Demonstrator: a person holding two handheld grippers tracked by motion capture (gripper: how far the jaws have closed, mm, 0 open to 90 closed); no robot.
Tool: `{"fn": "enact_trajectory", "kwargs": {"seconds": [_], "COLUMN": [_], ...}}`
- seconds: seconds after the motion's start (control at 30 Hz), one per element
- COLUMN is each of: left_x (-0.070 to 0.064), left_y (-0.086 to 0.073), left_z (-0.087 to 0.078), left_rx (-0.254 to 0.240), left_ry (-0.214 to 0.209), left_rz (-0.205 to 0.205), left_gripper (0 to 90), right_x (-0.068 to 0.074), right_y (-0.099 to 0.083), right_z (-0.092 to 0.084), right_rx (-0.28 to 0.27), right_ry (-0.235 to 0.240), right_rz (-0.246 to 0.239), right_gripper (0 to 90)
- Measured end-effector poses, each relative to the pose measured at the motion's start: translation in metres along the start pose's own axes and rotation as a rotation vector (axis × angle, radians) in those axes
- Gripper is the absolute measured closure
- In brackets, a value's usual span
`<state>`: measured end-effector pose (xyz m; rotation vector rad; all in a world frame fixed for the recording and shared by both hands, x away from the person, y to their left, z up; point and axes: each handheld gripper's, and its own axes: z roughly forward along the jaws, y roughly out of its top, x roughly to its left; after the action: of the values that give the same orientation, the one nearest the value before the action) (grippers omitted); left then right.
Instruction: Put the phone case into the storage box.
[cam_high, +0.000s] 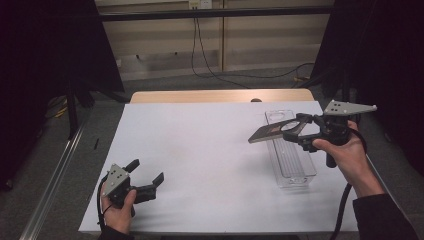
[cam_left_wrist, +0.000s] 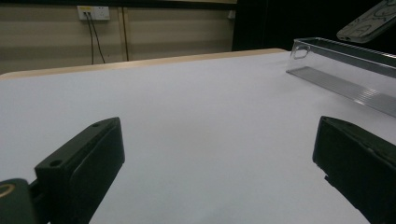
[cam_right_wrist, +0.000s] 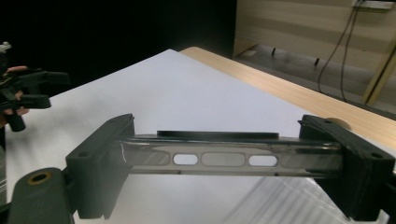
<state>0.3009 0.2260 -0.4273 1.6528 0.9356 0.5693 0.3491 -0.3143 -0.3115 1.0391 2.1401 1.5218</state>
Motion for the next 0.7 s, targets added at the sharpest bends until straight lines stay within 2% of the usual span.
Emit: {"fn": "enact_trajectory", "kwargs": {"seconds": [0.23, 0.37, 0.47, 0.7], "left_x": [0.001, 0.000, -0.002, -0.001], "left_y": [0.000, 0.000, 0.001, 0.000], "left_z": [-0.001, -0.002, -0.002, -0.002], "left_rx": [0.004, 0.000, -0.006, -0.003], "left_ry": [0.003, 0.006, 0.002, 0.009], "left_rz": [0.008, 0.003, 0.016, 0.010], "left_gripper": [2.6, 2.7, 2.7, 2.7], "right_x": [-0.011, -0.019, -0.024, -0.036], "right_y": [0.006, 0.008, 0.009, 0.007], "right_z": [-0.008, -0.011, -0.013, -0.013], "right_rx": [0.006, -0.010, -0.008, 0.000], "right_ry": [-0.072, -0.110, -0.138, -0.205], "right_rz": [0.022, 0.034, 0.048, 0.085], "right_gripper": [12.0, 12.0, 12.0, 12.0]}}
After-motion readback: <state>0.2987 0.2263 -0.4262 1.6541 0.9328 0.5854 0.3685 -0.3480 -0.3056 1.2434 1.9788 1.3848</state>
